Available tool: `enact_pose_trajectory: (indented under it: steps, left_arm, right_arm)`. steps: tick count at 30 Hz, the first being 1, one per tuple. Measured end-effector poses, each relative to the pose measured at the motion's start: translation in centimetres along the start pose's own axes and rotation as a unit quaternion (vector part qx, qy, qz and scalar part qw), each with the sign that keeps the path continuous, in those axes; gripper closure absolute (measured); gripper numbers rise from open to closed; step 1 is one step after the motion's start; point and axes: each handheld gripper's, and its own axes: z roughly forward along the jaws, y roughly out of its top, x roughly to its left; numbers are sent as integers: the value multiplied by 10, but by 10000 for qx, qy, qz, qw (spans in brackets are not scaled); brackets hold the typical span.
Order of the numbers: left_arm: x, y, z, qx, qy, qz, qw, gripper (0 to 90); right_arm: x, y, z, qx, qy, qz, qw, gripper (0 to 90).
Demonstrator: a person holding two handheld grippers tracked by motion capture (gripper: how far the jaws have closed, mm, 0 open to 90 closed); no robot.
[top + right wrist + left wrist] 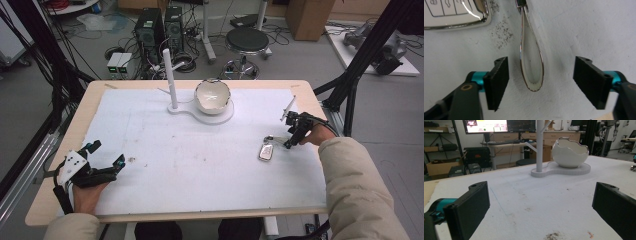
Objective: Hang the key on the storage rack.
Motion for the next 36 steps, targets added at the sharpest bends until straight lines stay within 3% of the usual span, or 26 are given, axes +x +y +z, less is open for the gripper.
enact_pose_trajectory:
  steps: [9, 16, 19, 24, 29, 31, 32, 36]
  left_arm:
    - [0, 0, 0, -12, 0, 13, 10000, 17]
    - [0, 0, 0, -33, -3, 4, 10000, 17]
    - [0, 0, -1, -27, -3, 11, 10000, 17]
    - [0, 0, -1, -26, 2, 7, 10000, 17]
    - [0, 0, 0, -27, 1, 4, 10000, 17]
    - [0, 0, -1, -21, 7, 11, 10000, 17]
    - [0, 0, 0, -29, 17, -3, 10000, 17]
    - [0, 0, 0, -27, 13, 6, 10000, 18]
  right_arm:
    - [-1, 4, 2, 171, 62, -139, 9997, 546]
    - [1, 5, 2, 243, 127, -221, 9994, 682]
    - [1, 6, 2, 287, 100, -287, 9991, 707]
    - [8, 11, 3, 448, -56, -498, 9977, 845]
    - [13, 14, 3, 514, -159, -484, 9974, 868]
    - [13, 14, 3, 498, -124, -428, 9978, 871]
    - [13, 15, 2, 470, -162, -278, 9984, 873]
    - [16, 16, 1, 443, -153, -297, 9985, 874]
